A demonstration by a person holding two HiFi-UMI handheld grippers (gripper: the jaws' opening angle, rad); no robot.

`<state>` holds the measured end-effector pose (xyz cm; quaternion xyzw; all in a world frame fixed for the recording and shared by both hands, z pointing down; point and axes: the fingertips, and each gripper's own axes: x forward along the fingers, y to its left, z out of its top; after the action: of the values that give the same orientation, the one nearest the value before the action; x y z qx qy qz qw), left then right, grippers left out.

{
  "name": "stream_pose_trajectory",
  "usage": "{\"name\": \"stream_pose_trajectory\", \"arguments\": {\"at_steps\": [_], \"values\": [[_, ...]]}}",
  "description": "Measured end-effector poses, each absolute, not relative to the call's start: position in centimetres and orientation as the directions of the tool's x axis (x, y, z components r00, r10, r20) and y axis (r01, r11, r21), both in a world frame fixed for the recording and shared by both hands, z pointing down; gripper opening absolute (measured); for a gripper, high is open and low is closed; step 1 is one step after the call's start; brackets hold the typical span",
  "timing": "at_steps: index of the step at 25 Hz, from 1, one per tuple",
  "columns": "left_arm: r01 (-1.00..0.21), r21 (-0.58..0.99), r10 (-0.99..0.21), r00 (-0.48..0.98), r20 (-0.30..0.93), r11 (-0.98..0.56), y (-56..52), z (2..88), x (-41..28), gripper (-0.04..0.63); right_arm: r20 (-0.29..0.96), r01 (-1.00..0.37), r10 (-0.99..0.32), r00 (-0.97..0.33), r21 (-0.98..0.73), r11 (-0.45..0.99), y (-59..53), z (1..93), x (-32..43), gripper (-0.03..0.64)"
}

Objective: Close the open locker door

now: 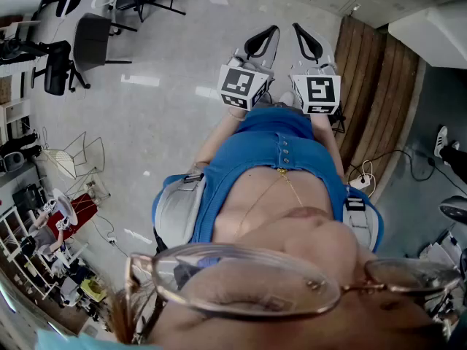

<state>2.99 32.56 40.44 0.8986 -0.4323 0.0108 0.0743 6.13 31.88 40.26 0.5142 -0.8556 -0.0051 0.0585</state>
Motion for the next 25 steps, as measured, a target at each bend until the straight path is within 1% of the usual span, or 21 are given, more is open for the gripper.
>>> {"name": "stream_pose_trajectory", "arguments": {"at_steps": [6, 10, 15, 19, 25], "values": [[-0.785, 0.125, -0.782, 0.617, 0.086, -0.606, 32.8, 40.4, 4.0, 0.0, 0.075, -0.869, -0.869, -0.489, 0.049, 0.493, 32.2, 40.1, 7.1, 0.002], [-0.792, 0.13, -0.789, 0.608, 0.083, -0.597, 33.2, 40.6, 5.0, 0.0, 0.079, -0.863, -0.863, -0.499, 0.048, 0.503, 32.5, 40.5, 8.3, 0.002], [-0.795, 0.146, -0.793, 0.603, 0.087, -0.589, 33.0, 40.8, 4.8, 0.0, 0.088, -0.853, -0.851, -0.518, 0.03, 0.522, 32.2, 40.8, 7.9, 0.002], [-0.795, 0.144, -0.793, 0.603, 0.086, -0.589, 31.4, 41.1, 5.4, 0.0, 0.086, -0.861, -0.859, -0.504, 0.031, 0.508, 30.8, 41.2, 9.1, 0.002], [-0.794, 0.153, -0.795, 0.603, 0.069, -0.589, 26.8, 41.1, 4.6, 0.0, 0.086, -0.872, -0.872, -0.483, 0.043, 0.487, 26.3, 41.3, 8.9, 0.002]]}}
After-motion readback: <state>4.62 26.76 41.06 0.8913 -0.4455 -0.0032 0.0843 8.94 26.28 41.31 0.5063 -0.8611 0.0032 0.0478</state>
